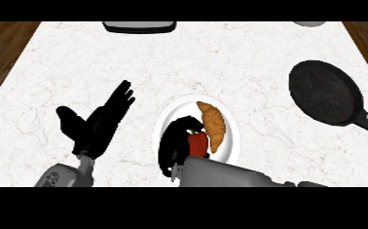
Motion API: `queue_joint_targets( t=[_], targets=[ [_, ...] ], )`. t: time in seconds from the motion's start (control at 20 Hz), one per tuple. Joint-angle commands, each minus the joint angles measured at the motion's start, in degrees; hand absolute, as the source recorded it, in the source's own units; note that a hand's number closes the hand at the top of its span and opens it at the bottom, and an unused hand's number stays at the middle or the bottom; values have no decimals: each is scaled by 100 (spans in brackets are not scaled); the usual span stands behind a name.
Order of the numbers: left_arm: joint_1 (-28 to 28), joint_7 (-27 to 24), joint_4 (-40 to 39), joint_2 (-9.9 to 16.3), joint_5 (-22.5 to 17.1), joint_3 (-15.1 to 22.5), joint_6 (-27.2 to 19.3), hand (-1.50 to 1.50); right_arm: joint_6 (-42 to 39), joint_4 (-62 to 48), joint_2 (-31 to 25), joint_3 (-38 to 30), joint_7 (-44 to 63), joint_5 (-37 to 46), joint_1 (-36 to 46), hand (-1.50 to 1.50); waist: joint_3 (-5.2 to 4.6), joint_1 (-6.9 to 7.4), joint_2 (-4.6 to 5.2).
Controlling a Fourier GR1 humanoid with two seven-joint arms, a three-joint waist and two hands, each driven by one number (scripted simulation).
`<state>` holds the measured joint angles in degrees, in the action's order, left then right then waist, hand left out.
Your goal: Pick the bell pepper from the plate and place it in the pan
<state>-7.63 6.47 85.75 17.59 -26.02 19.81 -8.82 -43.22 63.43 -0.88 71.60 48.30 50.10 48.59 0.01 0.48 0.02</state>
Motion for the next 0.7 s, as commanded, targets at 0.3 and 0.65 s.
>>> queue_joint_targets(
  t=[0.3, 0.65],
  targets=[
    [347, 68, 201, 25, 9, -191, -53, 0, 1991, 498, -470, -1446, 315, -18, -1081, 150, 24, -426, -52],
    [550, 57, 320, 173, -16, -366, -74, 0, 4023, 2142, -1279, -2298, 641, 197, -2408, 150, 15, -480, -117]
  ],
)
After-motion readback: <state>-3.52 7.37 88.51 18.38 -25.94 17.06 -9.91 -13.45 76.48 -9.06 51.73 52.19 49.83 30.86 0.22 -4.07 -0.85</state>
